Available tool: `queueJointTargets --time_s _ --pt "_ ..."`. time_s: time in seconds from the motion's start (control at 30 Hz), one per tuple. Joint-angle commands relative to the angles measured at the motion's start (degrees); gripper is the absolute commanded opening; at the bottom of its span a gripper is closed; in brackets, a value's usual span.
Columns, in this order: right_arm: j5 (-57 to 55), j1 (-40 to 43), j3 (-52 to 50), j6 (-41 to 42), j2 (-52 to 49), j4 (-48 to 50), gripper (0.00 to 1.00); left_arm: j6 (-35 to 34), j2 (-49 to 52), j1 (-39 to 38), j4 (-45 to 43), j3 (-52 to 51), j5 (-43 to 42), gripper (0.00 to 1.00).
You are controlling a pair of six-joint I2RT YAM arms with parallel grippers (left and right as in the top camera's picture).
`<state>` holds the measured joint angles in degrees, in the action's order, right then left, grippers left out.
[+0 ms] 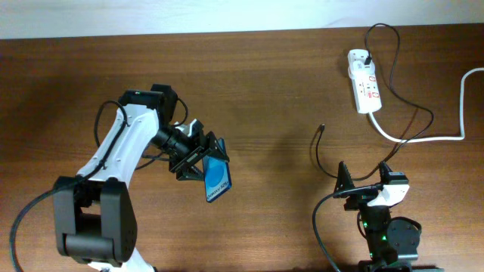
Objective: Plug charger to phone and switch on socket
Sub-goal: 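Lift the phone with the left gripper and tilt it upright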
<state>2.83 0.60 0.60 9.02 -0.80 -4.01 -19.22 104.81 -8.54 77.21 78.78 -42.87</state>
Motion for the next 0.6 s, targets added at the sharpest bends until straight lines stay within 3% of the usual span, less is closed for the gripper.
queueJointTargets --time_s 0.0,0.57 --pt "0.28 0.15 -0.28 -0.02 0.44 -0.28 0.98 3.15 0.24 0.09 1.77 0.0 1.33 0.38" --pt "0.26 0.15 -0.28 -0.02 0.44 -0.28 0.98 6.05 0.24 0.07 1.03 0.0 2.38 0.34"
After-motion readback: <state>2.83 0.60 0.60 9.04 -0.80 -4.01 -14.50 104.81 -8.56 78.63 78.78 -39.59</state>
